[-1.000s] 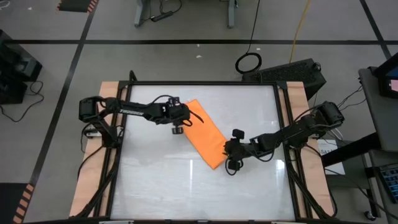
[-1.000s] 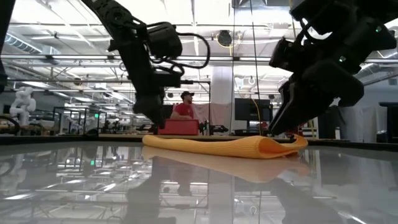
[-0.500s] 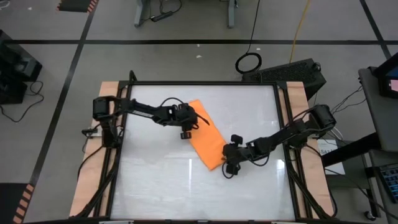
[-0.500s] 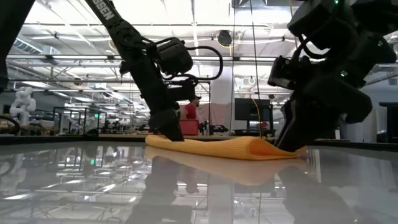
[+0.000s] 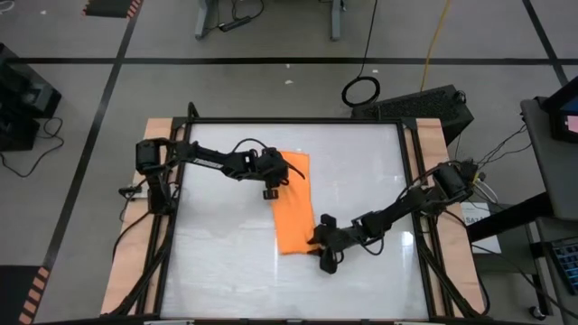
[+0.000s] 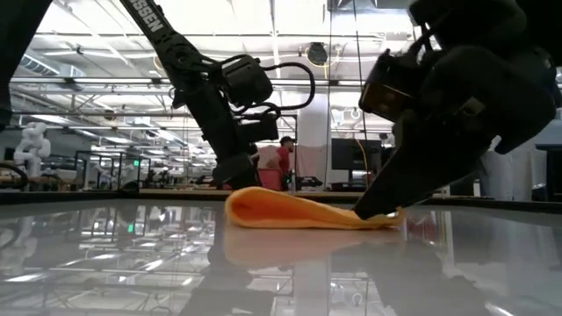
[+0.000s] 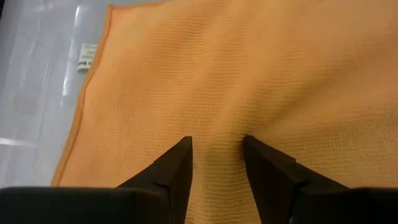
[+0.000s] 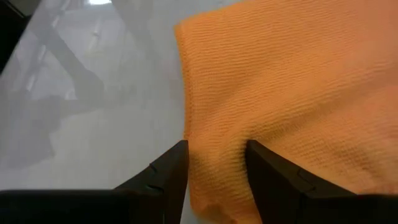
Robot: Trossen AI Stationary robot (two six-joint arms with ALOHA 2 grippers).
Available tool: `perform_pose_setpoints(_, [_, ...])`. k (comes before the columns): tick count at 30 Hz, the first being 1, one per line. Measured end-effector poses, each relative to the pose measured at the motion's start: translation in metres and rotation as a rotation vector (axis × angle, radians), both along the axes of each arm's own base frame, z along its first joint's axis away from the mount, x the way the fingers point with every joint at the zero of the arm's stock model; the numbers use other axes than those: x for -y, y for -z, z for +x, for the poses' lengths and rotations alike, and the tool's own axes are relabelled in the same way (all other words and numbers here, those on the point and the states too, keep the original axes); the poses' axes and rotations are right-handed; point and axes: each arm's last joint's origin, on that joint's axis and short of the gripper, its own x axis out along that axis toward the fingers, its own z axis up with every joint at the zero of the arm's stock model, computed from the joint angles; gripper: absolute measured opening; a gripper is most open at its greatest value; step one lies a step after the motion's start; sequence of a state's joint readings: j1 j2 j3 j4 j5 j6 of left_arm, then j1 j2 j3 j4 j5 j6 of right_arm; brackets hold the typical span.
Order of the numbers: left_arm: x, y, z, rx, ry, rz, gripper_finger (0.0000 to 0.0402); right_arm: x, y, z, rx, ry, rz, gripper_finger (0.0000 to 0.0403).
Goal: Roll towel
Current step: Fold the orange towel
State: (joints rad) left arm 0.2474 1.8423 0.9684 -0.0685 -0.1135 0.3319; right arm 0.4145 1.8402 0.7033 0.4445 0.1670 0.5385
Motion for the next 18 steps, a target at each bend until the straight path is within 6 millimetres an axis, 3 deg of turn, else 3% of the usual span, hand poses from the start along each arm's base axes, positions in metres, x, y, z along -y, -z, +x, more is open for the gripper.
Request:
perform_pose_setpoints(6, [0.012,-0.002,0.001,-0.038,0.116,0.051,0.0148,-0.003,-0.014,0.006,-0.023,-0.034,-0.044,0.0152])
perform_pose_setpoints(11, [0.026,-0.023,0.002,-0.008,0.130,0.105,0.0148,-0.002,-0.040,0.005,-0.047,-0.066,-0.127,0.0152])
perform_pose_setpoints(14, [0.039,-0.037,0.001,0.032,0.162,0.113,0.0148,0.003,-0.056,0.001,-0.021,-0.033,-0.226,0.0152])
perform_pose_setpoints(18, [0.060,-0.039,0.002,0.046,0.223,0.070,0.0148,0.018,-0.065,-0.003,-0.032,0.028,-0.398,0.0152])
